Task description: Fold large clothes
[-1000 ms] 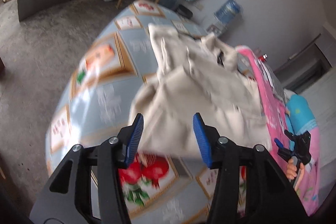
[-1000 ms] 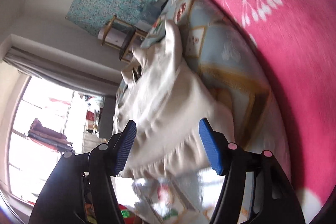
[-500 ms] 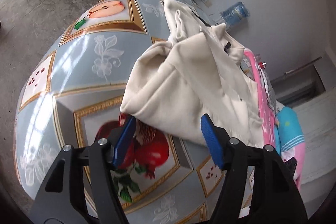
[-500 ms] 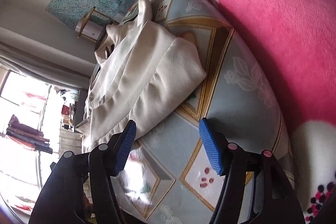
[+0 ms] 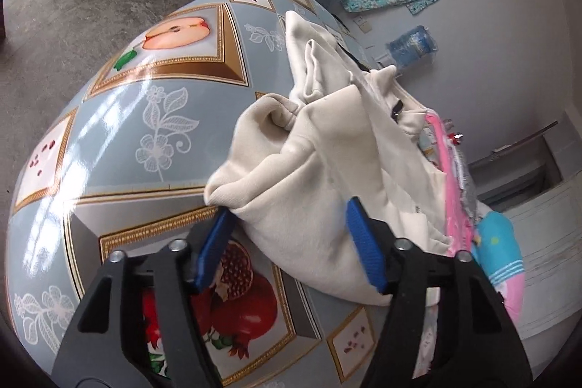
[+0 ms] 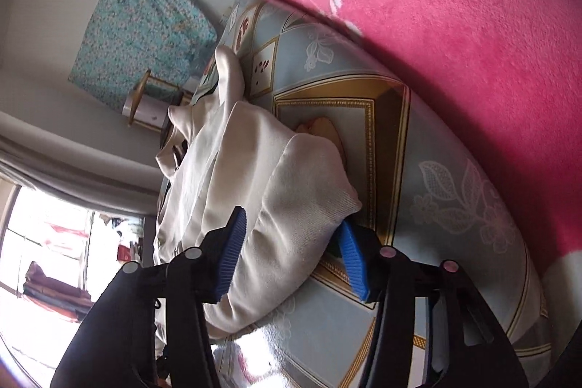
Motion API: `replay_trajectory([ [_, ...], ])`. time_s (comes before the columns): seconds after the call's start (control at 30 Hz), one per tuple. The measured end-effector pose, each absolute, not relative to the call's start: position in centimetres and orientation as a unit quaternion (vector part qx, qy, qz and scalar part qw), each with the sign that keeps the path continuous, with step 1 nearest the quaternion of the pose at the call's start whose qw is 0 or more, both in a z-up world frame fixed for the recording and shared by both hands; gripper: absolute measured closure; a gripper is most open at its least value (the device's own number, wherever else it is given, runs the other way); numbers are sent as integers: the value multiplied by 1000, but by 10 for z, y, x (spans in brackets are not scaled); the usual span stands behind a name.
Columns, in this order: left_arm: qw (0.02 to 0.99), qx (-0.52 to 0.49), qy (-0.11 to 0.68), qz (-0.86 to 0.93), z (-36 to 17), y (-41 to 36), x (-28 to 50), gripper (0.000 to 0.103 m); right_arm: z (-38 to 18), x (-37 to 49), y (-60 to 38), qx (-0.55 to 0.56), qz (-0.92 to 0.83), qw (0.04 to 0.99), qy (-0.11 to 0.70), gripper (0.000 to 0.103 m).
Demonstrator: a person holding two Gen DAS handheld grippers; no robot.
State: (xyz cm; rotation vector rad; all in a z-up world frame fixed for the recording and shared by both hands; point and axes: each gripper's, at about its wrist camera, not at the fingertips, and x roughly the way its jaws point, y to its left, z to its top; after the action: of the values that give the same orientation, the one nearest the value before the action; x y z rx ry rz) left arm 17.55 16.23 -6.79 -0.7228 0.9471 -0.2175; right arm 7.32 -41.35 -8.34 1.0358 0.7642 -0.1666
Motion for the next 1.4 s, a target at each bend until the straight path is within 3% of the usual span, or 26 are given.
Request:
replay_trajectory([
  [0.13,860,-220,454,-82,-58,133,183,70,-77,79,-406,430,-112,818,364,79],
  [0.2,882,-142,442,-78,-47,114,180,85,-68,82,-401,392,-119,832,374,85],
  [0.27,902,-71,419,-71,-33,98,173,92,-53,83,-395,356,-124,847,374,89],
  [0.5,932,-34,349,-89,20,94,137,97,-3,63,-382,303,-117,879,349,92],
  [0.67,933,-13,342,-108,45,104,102,98,17,33,-375,298,-101,883,347,92],
  [0.83,909,-49,397,-114,30,142,67,97,0,-10,-377,310,-74,865,387,90],
  [0.9,891,-69,434,-116,7,155,58,90,-20,-19,-382,328,-61,847,413,89],
  [1.0,870,-94,474,-98,-24,172,49,83,-45,-29,-398,341,-85,810,470,77],
  [1.03,868,-110,475,-98,-27,180,44,81,-44,-35,-405,343,-96,807,472,70],
  [1.13,881,-128,451,-69,-20,202,31,71,-24,-55,-421,331,-135,817,453,63],
  [1.27,895,-149,416,-53,-2,219,31,69,4,-56,-418,309,-129,842,423,61],
  [1.4,896,-127,417,-86,7,186,54,69,14,-11,-366,271,-26,858,436,60],
])
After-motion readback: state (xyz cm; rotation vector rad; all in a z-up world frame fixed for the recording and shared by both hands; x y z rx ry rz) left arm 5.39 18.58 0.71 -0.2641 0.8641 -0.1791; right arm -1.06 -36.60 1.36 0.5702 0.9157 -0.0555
